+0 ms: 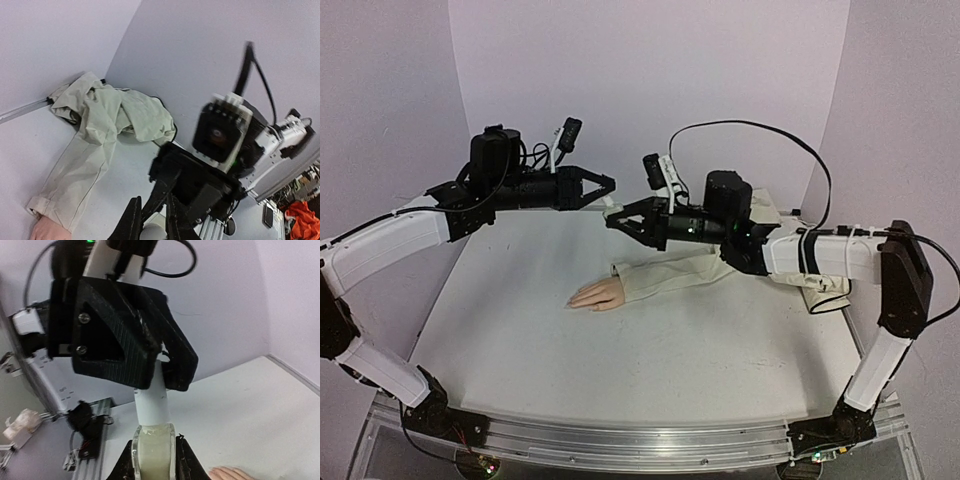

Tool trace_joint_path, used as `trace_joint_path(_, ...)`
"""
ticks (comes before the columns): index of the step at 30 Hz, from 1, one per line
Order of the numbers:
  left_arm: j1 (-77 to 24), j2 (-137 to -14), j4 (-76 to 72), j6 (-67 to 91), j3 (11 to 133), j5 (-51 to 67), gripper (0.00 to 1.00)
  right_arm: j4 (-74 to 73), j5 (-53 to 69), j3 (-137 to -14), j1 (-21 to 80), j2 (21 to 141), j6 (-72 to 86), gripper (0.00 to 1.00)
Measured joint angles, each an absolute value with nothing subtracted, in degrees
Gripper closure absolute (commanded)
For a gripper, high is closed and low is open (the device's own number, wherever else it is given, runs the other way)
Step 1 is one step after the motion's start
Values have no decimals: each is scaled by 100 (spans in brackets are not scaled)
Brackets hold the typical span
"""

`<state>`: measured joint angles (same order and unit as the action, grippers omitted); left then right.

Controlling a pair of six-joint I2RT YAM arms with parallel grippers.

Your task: Paint the nails

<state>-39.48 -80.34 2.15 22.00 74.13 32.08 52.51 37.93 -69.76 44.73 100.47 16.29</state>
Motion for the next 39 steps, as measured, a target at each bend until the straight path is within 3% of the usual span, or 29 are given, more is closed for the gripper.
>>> trace_joint_path(6,-3970,-8162,834,2410,7660,2250,99,4744,-1024,-6925,5848,9880,528,100)
trace_joint_path(8,-4021,-8272,974,2445,7813,2167,88,4703,-1588,-6925,5972,9880,250,100)
trace_joint_path(16,-4051,-8366,1400,2567,7948,2231,38,4703,-928,-6925,5645,9880,-172,100)
trace_joint_path(22,-4049,-8232,1420,2563,7900,2587,22,4678,1376,-6781,4858,9767,486,100)
trace_joint_path(26,-4005,-7909,1146,2604,7570,2899,20,4954,3328,-6694,4195,9730,1201,100)
trace_joint_path(31,-3946,-7797,572,2808,7264,3538,24,5502,5000,-6696,4128,9751,1966,100)
trace_joint_path(35,-3951,-7841,235,2891,7238,3966,37,5898,5636,-6698,4226,9828,2412,100)
trace_joint_path(39,-4001,-7926,12,2915,7240,4213,55,6160,5898,-6700,4237,9977,2696,100)
